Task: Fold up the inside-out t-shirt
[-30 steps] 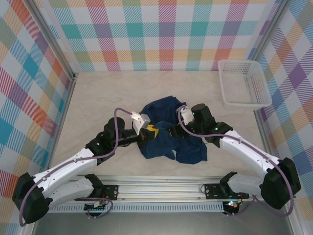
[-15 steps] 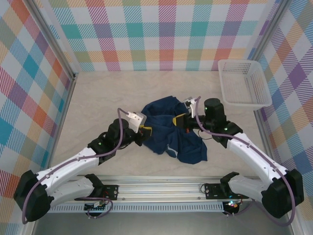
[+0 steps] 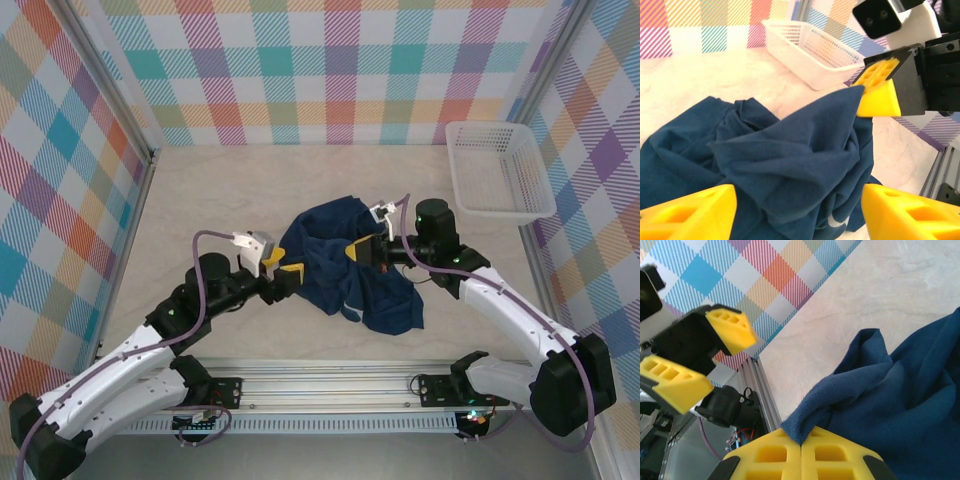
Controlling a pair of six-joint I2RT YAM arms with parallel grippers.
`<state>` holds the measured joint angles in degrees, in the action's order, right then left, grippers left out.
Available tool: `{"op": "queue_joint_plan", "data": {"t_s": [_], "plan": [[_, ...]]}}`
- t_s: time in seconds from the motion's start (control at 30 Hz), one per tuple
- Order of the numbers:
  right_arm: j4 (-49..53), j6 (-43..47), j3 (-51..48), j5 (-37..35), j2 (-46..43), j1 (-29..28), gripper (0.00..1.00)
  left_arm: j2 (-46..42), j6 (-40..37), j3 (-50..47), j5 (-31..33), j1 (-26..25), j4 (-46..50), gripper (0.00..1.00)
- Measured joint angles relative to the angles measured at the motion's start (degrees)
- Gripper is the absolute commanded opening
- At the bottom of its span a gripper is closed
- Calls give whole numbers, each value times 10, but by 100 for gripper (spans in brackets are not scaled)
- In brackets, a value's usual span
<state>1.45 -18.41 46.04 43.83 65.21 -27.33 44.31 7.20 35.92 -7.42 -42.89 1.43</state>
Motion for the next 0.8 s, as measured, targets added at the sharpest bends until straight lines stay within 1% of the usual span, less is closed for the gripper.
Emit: {"op": "queue_joint_plan", "data": {"t_s": [0.13, 0.2, 0.27, 0.43, 0.53, 0.6, 0.67, 0.73, 0.8], "plan": [[20, 39, 0, 17, 0, 0, 0, 120, -36, 63, -33, 0, 0, 71], [30, 52, 0, 20, -1, 3, 0, 175, -60, 91, -54, 0, 4, 71], [37, 61, 0, 21, -2, 4, 0, 215, -83, 117, -72, 0, 15, 68], [47, 74, -4, 21, -12, 7, 0, 261, -130, 166, -112, 5, 43, 52], [50, 80, -5, 21, -16, 8, 0, 277, -144, 180, -134, 11, 46, 44], [51, 84, -6, 21, -18, 8, 0, 296, -148, 192, -146, 14, 52, 37], [54, 87, -8, 21, -19, 9, 0, 315, -156, 206, -160, 16, 61, 24], [58, 89, -12, 18, -22, 11, 0, 329, -160, 214, -176, 17, 66, 8], [63, 89, -14, 12, -25, 12, 0, 335, -160, 219, -187, 18, 75, 0]]}}
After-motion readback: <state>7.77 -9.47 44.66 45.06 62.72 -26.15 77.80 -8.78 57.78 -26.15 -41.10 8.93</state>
